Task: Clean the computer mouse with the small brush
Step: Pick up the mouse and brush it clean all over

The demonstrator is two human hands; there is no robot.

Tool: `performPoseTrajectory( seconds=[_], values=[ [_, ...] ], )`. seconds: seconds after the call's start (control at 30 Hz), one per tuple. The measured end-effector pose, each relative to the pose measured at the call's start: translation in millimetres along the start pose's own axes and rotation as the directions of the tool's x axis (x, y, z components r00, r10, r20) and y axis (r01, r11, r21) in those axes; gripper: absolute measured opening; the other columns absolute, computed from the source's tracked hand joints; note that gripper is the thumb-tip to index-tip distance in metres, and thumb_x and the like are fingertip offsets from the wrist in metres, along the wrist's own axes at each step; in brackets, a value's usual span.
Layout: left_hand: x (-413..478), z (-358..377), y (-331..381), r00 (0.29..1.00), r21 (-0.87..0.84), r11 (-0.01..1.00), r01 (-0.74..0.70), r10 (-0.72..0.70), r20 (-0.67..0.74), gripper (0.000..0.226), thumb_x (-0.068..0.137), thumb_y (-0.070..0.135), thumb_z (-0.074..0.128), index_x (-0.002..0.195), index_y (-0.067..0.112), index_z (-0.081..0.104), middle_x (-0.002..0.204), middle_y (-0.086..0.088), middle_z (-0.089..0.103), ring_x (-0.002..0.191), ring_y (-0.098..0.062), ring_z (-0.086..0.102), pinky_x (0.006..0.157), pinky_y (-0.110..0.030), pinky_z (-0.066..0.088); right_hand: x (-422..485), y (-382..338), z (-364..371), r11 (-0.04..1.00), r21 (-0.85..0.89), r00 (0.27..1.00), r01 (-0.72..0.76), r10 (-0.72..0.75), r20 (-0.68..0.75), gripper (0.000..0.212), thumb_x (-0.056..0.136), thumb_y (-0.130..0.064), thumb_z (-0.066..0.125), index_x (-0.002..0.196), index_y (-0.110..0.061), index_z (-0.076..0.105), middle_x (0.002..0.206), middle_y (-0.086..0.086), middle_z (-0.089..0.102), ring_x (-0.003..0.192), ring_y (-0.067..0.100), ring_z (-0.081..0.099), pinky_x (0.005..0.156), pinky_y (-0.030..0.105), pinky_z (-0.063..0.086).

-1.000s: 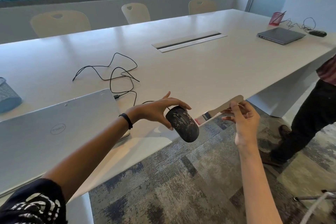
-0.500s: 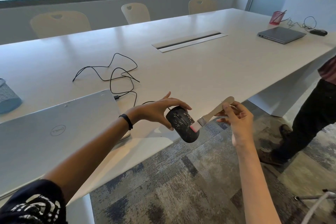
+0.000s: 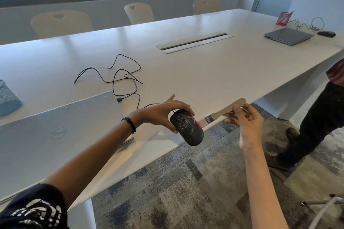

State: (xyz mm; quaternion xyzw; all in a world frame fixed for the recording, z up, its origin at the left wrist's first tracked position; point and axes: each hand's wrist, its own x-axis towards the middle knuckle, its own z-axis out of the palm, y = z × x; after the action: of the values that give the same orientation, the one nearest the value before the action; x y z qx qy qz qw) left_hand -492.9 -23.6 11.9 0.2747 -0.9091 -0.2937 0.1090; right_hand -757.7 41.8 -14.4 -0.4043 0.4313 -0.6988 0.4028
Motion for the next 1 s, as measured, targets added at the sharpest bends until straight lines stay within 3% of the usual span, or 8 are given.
performPoseTrajectory(
  seconds=[0.17,0.27,0.63,0.8,1.0],
  values=[
    [0.4,-1.2,0.0,1.000,-0.003,1.000,0.002,-0.002,-0.005,0.063,0.072,0.022,0.080,0.124,0.035,0.047,0.129,0.006,0.053,0.134,-0.010,0.035,0.113,-0.041,-0.014,-0.8,-2.9,-0.1,1.000,0.013,0.999,-0.013,0.012,0.052,0.011,0.079,-0.020,0.068,0.088,-0.014,0.067,0.071,-0.005,0.075,0.058,0.014,0.072,0.048,0.021,0.055],
    [1.3,-1.7,0.5,1.000,-0.003,1.000,0.003,-0.004,-0.009,0.063,0.073,0.022,0.080,0.124,0.034,0.046,0.129,0.005,0.053,0.134,-0.012,0.036,0.113,-0.040,-0.014,0.8,-2.2,-0.8,1.000,0.021,1.000,-0.005,0.005,0.018,0.001,0.086,-0.014,0.065,0.087,-0.013,0.066,0.070,-0.006,0.075,0.057,0.012,0.072,0.049,0.021,0.055],
    [2.1,-2.0,-1.3,1.000,-0.009,1.000,0.023,-0.023,-0.005,0.065,0.072,0.021,0.080,0.128,0.029,0.046,0.131,0.008,0.052,0.132,-0.006,0.037,0.115,-0.042,-0.014,-1.1,-2.1,0.7,0.999,0.024,0.997,-0.021,0.020,0.072,0.008,0.086,-0.011,0.064,0.084,-0.018,0.067,0.072,-0.005,0.075,0.058,0.013,0.072,0.049,0.021,0.055],
    [2.7,-1.8,-1.0,0.999,-0.015,0.999,0.036,-0.036,-0.003,0.070,0.073,0.019,0.079,0.132,0.027,0.043,0.134,0.008,0.050,0.133,-0.006,0.036,0.115,-0.042,-0.014,0.1,-2.6,-1.0,0.996,0.075,0.998,0.055,-0.058,0.037,0.012,0.085,-0.012,0.065,0.097,-0.015,0.066,0.083,-0.007,0.077,0.072,0.012,0.074,0.055,0.022,0.057],
    [4.2,-2.0,-0.6,0.998,-0.013,0.998,0.060,-0.060,0.011,0.077,0.073,0.019,0.079,0.134,0.028,0.034,0.133,0.006,0.050,0.135,-0.008,0.033,0.117,-0.046,-0.013,-4.9,-6.6,1.6,0.983,0.079,0.967,0.165,-0.177,0.182,0.017,0.087,-0.013,0.063,0.094,-0.026,0.071,0.093,-0.005,0.078,0.088,0.017,0.074,0.064,0.025,0.059]
  ],
)
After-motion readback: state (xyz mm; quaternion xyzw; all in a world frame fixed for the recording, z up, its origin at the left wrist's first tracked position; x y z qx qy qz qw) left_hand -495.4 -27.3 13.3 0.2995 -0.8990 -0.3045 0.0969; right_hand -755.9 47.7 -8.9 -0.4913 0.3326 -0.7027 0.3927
